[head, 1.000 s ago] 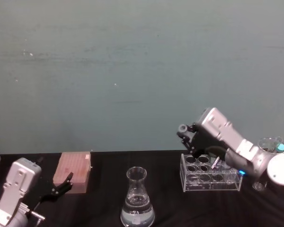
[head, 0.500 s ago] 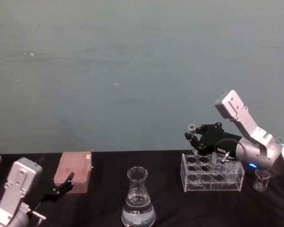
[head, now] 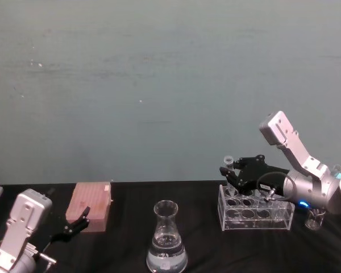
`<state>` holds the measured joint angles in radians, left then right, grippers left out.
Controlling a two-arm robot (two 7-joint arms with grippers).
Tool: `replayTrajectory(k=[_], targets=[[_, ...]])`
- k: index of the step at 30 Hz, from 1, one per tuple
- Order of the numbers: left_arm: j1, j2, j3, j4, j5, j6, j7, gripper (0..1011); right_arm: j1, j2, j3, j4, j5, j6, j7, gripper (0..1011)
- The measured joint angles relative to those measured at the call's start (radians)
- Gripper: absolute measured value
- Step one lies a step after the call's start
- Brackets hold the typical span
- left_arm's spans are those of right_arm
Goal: Pour the liquid from the test tube into the beaker using one hand.
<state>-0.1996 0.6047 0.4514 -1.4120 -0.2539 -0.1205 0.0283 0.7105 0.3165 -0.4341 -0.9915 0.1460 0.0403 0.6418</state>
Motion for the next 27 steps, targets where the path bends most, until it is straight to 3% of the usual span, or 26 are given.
replayTrajectory(k=[6,27], targets=[[0.000,0.000,0.000,0.000,0.000,0.000,0.000,1000,0.014,-0.001,-0.025,0.040,0.016,-0.002,0.002,216],[0.000,0.000,0.000,0.000,0.000,0.000,0.000,1000,0.036,-0.006,-0.061,0.112,0.042,-0.026,0.006,216]])
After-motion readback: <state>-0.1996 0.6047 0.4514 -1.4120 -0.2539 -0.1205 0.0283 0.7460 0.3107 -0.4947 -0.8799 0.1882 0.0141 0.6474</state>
